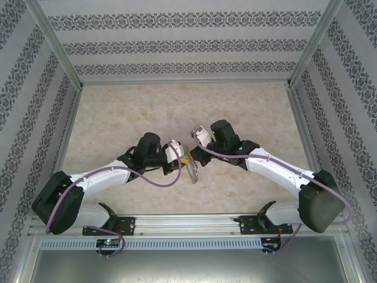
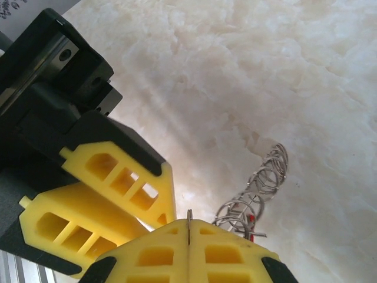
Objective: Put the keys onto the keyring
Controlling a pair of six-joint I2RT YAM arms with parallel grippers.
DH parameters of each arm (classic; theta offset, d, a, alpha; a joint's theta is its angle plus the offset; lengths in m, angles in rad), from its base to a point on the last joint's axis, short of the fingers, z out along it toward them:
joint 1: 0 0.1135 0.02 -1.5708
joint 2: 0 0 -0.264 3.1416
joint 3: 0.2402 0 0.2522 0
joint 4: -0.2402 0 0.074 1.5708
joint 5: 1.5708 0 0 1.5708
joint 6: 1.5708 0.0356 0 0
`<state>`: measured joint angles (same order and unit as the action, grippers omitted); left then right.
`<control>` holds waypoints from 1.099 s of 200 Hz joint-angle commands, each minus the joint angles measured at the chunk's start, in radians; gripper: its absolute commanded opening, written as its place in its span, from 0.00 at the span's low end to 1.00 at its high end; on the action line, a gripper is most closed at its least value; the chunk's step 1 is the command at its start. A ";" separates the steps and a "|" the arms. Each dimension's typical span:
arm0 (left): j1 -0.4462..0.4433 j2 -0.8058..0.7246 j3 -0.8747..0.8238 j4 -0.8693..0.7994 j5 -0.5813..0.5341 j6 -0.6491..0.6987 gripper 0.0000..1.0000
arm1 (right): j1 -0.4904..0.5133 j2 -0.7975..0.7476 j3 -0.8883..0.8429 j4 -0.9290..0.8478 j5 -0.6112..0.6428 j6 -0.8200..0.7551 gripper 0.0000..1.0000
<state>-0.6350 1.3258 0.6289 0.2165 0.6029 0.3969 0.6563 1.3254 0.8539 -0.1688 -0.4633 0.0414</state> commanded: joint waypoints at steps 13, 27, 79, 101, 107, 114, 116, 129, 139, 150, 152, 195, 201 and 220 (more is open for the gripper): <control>-0.006 0.005 0.029 -0.024 0.038 0.019 0.10 | -0.006 0.000 0.019 -0.003 0.006 -0.026 0.00; -0.006 0.006 0.025 -0.015 0.032 0.011 0.08 | -0.006 0.000 0.019 -0.005 0.001 -0.026 0.00; -0.006 0.008 -0.010 0.100 0.024 -0.061 0.25 | -0.006 0.000 0.020 0.000 -0.010 -0.016 0.00; -0.006 0.019 -0.019 0.135 0.002 -0.088 0.24 | -0.007 0.002 0.021 0.005 -0.015 -0.014 0.00; -0.006 0.020 -0.022 0.145 -0.005 -0.092 0.24 | -0.007 0.003 0.022 0.003 -0.016 -0.013 0.00; -0.006 0.023 -0.024 0.151 -0.008 -0.093 0.22 | -0.006 0.002 0.022 0.002 -0.017 -0.015 0.00; -0.006 0.024 -0.023 0.153 -0.008 -0.094 0.22 | -0.007 0.003 0.022 0.002 -0.017 -0.015 0.00; -0.006 0.029 -0.018 0.146 -0.008 -0.092 0.18 | -0.007 0.003 0.022 0.000 -0.015 -0.015 0.00; -0.007 0.033 -0.017 0.144 -0.010 -0.092 0.18 | -0.006 0.003 0.023 0.000 -0.015 -0.016 0.00; -0.006 0.033 -0.016 0.133 -0.018 -0.085 0.18 | -0.006 0.001 0.024 0.001 -0.012 -0.014 0.00; -0.006 0.033 -0.015 0.128 -0.021 -0.084 0.18 | -0.006 0.001 0.022 0.001 -0.011 -0.015 0.00; -0.006 0.031 -0.017 0.113 -0.062 -0.090 0.26 | -0.006 -0.001 0.020 0.006 -0.013 -0.009 0.00; -0.007 0.031 -0.020 0.123 -0.053 -0.091 0.27 | -0.006 -0.001 0.020 0.007 -0.010 -0.010 0.00; -0.007 0.040 -0.019 0.134 -0.024 -0.101 0.28 | -0.006 -0.004 0.020 0.010 -0.009 -0.009 0.00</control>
<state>-0.6350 1.3499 0.6193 0.3145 0.5568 0.3202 0.6563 1.3254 0.8539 -0.1757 -0.4606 0.0296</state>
